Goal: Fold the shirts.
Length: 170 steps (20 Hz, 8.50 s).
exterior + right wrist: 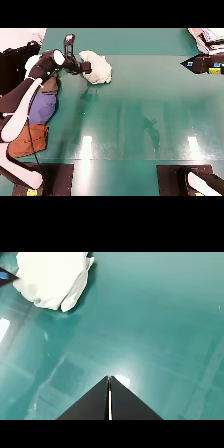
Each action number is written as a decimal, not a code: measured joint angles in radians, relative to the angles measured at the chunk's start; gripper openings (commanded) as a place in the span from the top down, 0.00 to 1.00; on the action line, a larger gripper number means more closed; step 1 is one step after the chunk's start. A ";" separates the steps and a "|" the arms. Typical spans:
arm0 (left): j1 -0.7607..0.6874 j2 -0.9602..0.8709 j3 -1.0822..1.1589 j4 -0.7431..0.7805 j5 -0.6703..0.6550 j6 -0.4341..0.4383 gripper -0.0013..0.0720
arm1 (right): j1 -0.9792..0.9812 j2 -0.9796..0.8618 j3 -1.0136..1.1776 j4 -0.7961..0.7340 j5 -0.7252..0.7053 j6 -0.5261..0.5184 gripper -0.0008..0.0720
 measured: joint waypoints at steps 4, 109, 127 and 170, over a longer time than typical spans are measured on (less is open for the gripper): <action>0.015 -0.058 0.004 -0.109 0.035 0.080 0.95 | 0.003 0.000 0.000 -0.001 0.001 0.000 0.97; -0.134 0.840 -0.784 -0.266 -0.742 0.240 0.23 | 0.064 0.394 -0.488 -0.343 0.263 0.174 0.56; 0.120 0.583 -0.595 0.181 -0.484 0.100 0.23 | 0.064 0.131 -0.290 -0.347 0.325 0.194 0.36; 0.202 0.727 0.117 -0.054 -0.467 0.217 0.95 | -0.191 0.097 0.090 -0.210 -0.043 0.113 0.97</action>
